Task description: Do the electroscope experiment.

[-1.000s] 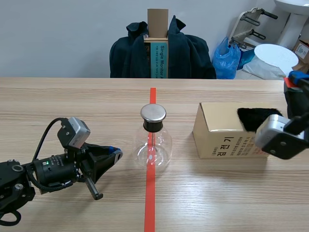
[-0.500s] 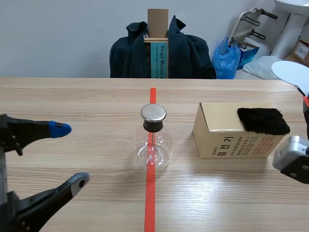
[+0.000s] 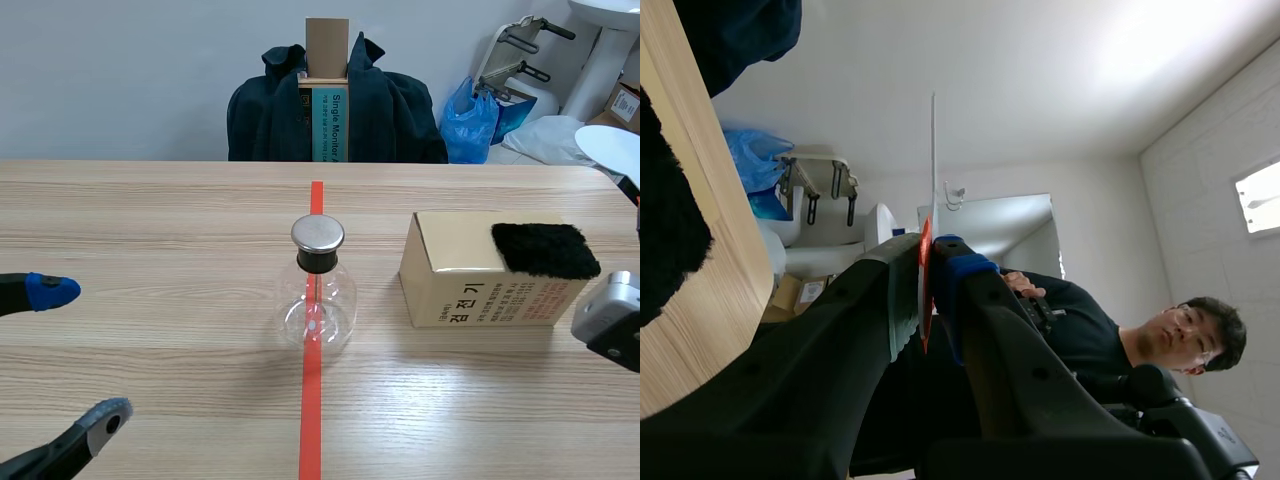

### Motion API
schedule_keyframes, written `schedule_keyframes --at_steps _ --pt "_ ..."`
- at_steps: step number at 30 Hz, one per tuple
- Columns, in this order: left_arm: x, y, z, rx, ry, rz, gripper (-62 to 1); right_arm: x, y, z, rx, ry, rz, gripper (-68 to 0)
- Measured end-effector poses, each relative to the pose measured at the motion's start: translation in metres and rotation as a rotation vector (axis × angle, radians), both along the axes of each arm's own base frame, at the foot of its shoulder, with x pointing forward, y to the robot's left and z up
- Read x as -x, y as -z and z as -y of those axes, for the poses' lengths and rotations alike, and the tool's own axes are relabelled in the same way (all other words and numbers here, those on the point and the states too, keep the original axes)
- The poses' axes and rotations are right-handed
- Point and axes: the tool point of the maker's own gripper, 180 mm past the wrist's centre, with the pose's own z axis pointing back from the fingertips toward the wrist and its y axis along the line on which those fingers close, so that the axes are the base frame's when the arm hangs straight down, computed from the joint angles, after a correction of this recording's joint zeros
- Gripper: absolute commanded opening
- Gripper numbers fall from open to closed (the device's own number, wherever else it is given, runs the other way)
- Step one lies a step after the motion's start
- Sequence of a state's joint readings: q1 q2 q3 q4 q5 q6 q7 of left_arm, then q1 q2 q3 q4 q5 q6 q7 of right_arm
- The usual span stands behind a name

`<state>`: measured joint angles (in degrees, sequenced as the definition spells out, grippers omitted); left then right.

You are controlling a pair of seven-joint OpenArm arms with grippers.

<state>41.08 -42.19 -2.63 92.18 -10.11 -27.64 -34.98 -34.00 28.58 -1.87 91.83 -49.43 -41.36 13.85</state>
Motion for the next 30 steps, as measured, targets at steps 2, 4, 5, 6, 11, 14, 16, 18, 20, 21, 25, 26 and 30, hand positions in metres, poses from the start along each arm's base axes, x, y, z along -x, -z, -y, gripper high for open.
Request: schedule_keyframes --at_steps 2,4,5,6,11,14,16,18,20,21,25,26,30 --pt "-0.002 -0.001 -0.002 -0.003 -0.005 0.005 1.4 0.000 0.000 0.000 0.000 0.000 0.000 -66.9" --pt "-0.002 -0.001 -0.003 -0.005 -0.008 0.006 1.4 0.000 0.000 0.001 -0.010 0.005 0.000 -66.9" --pt "-0.002 0.000 -0.003 -0.005 -0.009 0.005 1.4 0.000 0.000 0.002 -0.016 0.009 0.000 -66.9" --pt "-0.002 0.000 -0.003 -0.006 -0.009 0.005 1.4 0.000 -0.001 0.003 -0.024 0.014 0.000 -66.9" --pt "-0.003 0.000 -0.004 -0.009 -0.009 0.009 1.4 -0.005 -0.006 0.007 -0.043 0.034 0.020 -66.9" --pt "-0.001 0.005 -0.002 -0.049 0.018 0.016 1.4 -0.016 -0.017 0.010 -0.059 0.053 0.064 -66.9" --pt "0.000 0.005 -0.002 -0.051 0.019 0.016 1.4 -0.023 -0.019 0.013 -0.061 0.064 0.080 -66.9" --pt "0.000 0.005 -0.002 -0.051 0.019 0.017 1.4 -0.028 -0.012 0.016 -0.061 0.073 0.062 -66.9" --pt "0.000 0.007 -0.001 -0.067 0.030 0.021 1.4 -0.032 0.000 0.017 -0.056 0.076 0.028 -66.9" --pt "0.001 0.008 -0.001 -0.076 0.035 0.022 1.4 -0.032 0.008 0.018 -0.058 0.080 0.010 -66.9" --pt "0.001 0.007 -0.001 -0.075 0.034 0.023 1.4 -0.030 0.035 0.018 -0.056 0.070 -0.045 -66.9" --pt "0.000 0.007 -0.001 -0.075 0.034 0.024 1.4 -0.030 0.042 0.018 -0.055 0.070 -0.060 -66.9" --pt "0.000 0.007 -0.001 -0.075 0.034 0.024 1.4 -0.030 0.068 0.020 -0.046 0.071 -0.116 -66.9"
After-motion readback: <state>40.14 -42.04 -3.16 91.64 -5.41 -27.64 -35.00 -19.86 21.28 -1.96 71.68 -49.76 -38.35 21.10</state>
